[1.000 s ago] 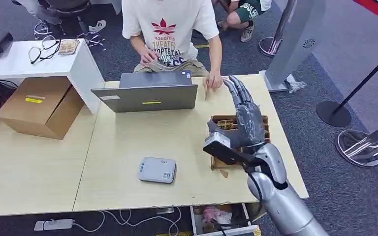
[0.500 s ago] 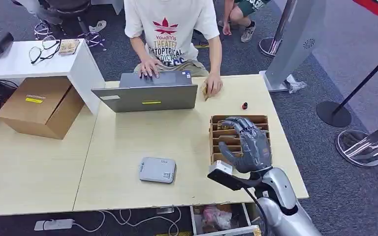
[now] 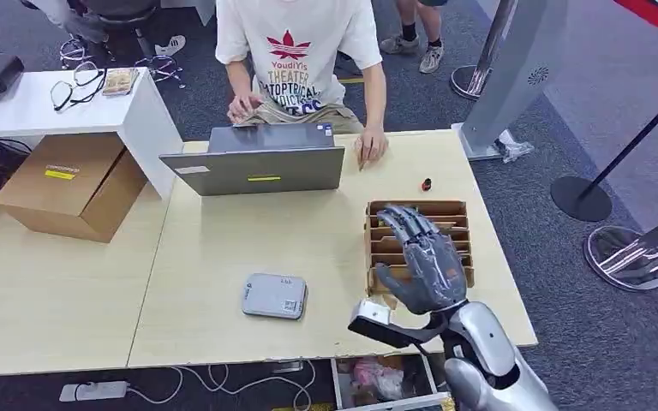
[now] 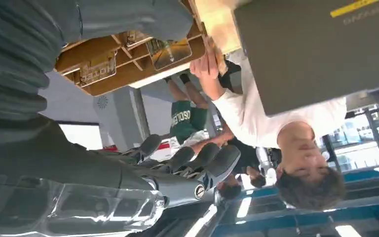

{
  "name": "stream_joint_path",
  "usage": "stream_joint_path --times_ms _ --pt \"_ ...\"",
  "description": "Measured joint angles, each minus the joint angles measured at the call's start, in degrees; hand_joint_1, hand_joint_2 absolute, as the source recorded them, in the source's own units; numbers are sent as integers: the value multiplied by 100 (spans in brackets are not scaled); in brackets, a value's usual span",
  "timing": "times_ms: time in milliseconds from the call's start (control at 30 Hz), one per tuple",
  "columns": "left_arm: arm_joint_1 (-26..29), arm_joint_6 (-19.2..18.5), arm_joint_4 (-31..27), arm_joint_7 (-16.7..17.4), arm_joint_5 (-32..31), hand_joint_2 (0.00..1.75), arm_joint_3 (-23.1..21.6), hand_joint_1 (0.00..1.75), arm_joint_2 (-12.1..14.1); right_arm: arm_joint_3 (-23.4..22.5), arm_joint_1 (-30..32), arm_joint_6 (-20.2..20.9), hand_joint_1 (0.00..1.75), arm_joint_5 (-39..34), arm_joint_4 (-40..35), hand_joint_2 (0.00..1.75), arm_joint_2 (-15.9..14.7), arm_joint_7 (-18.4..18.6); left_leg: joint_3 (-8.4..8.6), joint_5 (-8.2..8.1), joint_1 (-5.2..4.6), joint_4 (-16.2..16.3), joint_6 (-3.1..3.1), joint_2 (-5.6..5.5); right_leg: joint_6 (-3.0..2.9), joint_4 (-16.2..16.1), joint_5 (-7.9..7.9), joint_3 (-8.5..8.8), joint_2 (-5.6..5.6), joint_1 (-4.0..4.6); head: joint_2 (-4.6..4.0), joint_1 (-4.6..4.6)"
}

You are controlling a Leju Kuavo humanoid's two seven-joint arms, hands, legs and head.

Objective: Pass the card to the sensor for recognition and then transmit it.

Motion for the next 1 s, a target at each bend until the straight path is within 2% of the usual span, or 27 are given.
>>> stream_joint_path --times_ms 267,300,400,433,500,633,733,867,1000 --pt "2 15 -2 -15 -2 0 2 0 -2 214 -10 216 56 61 -50 175 -118 79 0 0 0 0 0 0 0 0 0 0 0 0 0 0" --pt "1 15 0 -15 -26 0 2 0 -2 234 -10 229 63 55 -50 175 -133 92 0 0 0 0 0 0 0 0 0 0 0 0 0 0" --pt "0 7 0 -6 -72 0 2 0 -2 275 -5 258 66 66 -50 175 -197 164 0 0 0 0 0 0 0 0 0 0 0 0 0 0" --pt "-2 0 -2 13 -92 0 2 0 -2 288 -2 258 73 101 -50 175 -219 192 0 0 0 0 0 0 0 0 0 0 0 0 0 2" --pt "-2 -4 -2 20 -103 0 2 0 -2 302 4 258 73 129 -50 175 -254 234 0 0 0 0 0 0 0 0 0 0 0 0 0 0" --pt "-3 -7 -2 20 -129 0 2 0 -2 321 22 277 59 173 -48 175 -304 271 0 0 0 0 0 0 0 0 0 0 0 0 0 0" --pt "-2 -2 -2 20 -136 0 2 0 -4 330 31 299 65 277 -39 175 -319 354 0 0 0 0 0 0 0 0 0 0 0 0 0 0" --pt "-1 2 0 20 -133 0 2 0 -4 332 38 302 59 383 4 175 -347 413 0 0 0 0 0 0 0 0 0 0 0 0 0 0" --pt "3 17 -2 20 -107 0 2 0 -4 332 80 299 65 439 61 175 -374 487 0 0 0 0 0 0 0 0 0 0 0 0 0 0"
